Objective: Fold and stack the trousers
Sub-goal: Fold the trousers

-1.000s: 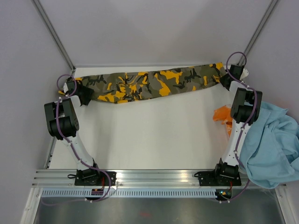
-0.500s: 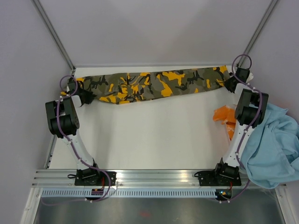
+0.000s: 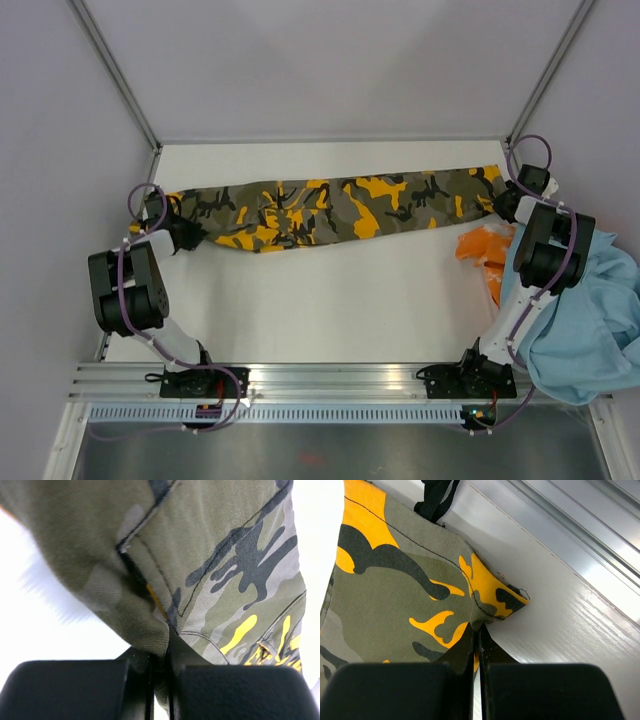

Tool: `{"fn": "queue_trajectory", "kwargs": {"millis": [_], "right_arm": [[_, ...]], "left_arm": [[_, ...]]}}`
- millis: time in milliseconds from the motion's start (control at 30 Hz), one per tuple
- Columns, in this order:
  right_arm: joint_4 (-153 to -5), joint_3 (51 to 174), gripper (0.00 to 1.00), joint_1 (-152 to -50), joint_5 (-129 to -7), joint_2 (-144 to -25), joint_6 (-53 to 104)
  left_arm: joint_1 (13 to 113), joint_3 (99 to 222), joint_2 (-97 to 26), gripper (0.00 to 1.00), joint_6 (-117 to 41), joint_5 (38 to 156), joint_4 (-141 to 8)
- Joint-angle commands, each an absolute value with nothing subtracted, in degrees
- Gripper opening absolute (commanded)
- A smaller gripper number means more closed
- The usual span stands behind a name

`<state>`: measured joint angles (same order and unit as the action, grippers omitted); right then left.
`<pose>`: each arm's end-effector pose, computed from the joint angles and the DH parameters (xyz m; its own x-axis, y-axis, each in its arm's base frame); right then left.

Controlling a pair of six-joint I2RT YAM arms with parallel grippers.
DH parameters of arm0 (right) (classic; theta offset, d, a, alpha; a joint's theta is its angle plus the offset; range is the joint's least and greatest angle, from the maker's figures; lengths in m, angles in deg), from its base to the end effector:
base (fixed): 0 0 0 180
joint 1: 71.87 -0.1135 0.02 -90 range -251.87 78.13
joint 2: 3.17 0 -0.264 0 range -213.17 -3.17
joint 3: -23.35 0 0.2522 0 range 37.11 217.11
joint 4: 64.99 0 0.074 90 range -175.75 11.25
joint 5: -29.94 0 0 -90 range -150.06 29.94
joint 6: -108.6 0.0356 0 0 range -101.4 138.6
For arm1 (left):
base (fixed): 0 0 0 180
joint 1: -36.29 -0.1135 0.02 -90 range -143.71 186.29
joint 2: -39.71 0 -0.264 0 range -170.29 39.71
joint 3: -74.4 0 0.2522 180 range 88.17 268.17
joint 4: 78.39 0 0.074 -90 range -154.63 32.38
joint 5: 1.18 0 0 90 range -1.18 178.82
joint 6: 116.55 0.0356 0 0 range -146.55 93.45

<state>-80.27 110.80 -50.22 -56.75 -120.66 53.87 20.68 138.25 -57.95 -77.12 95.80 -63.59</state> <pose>0.4056 -0.1632 0.1436 -0.3051 0.7413 -0.5978 0.7131 0.5939 0.3725 0.3258 0.0865 0.1528 -0.3124 -0.8833 -0.3495 -0.6786 0.4650 -0.5686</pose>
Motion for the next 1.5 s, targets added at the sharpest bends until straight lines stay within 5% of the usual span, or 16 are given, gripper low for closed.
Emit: {"fn": "queue_trajectory", "kwargs": {"millis": [0, 33, 167, 233, 267, 367, 467, 700, 933, 1333, 1467], "right_arm": [[-82.95, 109.62, 0.0, -49.72, -55.13, -118.66, 49.99], [-83.66, 109.88, 0.03, -49.72, -55.66, -118.75, 48.59], [-88.31, 114.08, 0.41, -49.72, -63.28, -117.88, 42.54], [-90.43, 118.55, 0.65, -49.72, -66.02, -117.08, 39.71], [-94.96, 120.93, 0.73, -49.72, -67.86, -116.99, 36.57], [-107.42, 133.89, 0.98, -49.72, -71.74, -119.52, 29.97], [-113.97, 143.68, 0.98, -49.72, -70.79, -121.21, 26.7], [-105.38, 144.33, 0.98, -49.72, -67.09, -122.17, 20.64], [-112.06, 158.3, 0.98, -49.72, -66.04, -137.97, 13.87], [-111.01, 156.91, 0.98, -49.72, -64.28, -145.2, 13.33], [-111.18, 156.38, 0.84, -49.72, -65.59, -146.08, 13.33]], "left_arm": [[20.56, 135.98, -53.02, 0.02, -71.91, 93.3, -61.2], [20.65, 135.8, -52.49, 0.02, -71.38, 93.39, -60.59], [20.56, 136.77, -50.3, 0.09, -68.4, 94.88, -58.65], [20.65, 137.99, -49.06, 0.32, -64.45, 97.07, -58.21], [20.82, 138.61, -47.66, 0.53, -63.13, 98.65, -56.9], [21.09, 141.51, -43.89, 0.72, -56.64, 101.37, -54.09], [21.26, 144.76, -40.98, 0.85, -53.2, 103.14, -50.84], [21.35, 146.53, -35.08, 0.86, -50.72, 106.13, -50.11], [21.62, 143.36, -34.99, 0.86, -50.54, 113.95, -59.95], [21.79, 143.19, -36.49, 0.86, -51.25, 113.25, -61.55], [21.88, 143.1, -36.49, 0.86, -50.99, 112.9, -61.55]]}}
